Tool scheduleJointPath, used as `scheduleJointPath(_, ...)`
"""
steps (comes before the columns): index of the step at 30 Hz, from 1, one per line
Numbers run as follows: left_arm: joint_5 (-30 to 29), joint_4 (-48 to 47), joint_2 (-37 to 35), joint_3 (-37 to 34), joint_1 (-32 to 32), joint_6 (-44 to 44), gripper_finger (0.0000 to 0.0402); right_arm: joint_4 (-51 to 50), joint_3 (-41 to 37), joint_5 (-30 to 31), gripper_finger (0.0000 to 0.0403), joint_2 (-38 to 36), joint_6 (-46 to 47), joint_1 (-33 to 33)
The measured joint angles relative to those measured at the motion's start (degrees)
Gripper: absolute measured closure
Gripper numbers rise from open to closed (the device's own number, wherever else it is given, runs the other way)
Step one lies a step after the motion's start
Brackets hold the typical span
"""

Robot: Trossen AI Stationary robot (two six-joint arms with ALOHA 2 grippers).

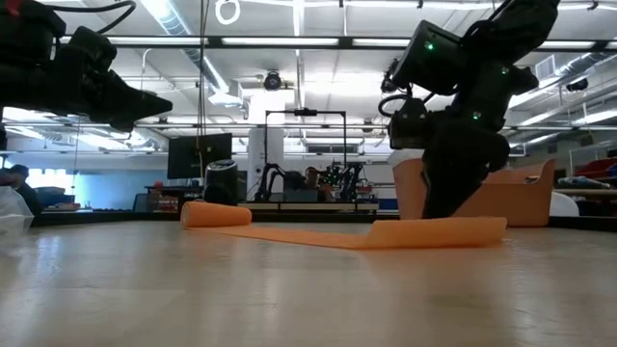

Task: Roll bandage
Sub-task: Roll the orange bandage

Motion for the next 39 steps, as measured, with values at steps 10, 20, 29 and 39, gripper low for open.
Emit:
scheduleJointPath(10,0.01,0.02,0.00,0.00,0.01,0.00,0.0390,-5.12,4.37,-0.23,0.0399,-0.03,-0.36,3.19)
scheduleJointPath(20,0.00,0.02,0.00,0.00,0.00,0.00,0.0390,-12.37,14.78,1.83,0.0401,-0.03,1.14,12.13)
scheduleJointPath(29,0.01,0.00,-0.01,0.01,-0.01,0.00,0.0390,-14.46,17.62,3.18,0.0400,-0.06,9.13,21.77)
scheduleJointPath(39,0.01,0.02,-0.02,-0.01,0.00,0.00,0.0390,-14.80,17.62,1.10,0.0396,0.67,13.44,27.02)
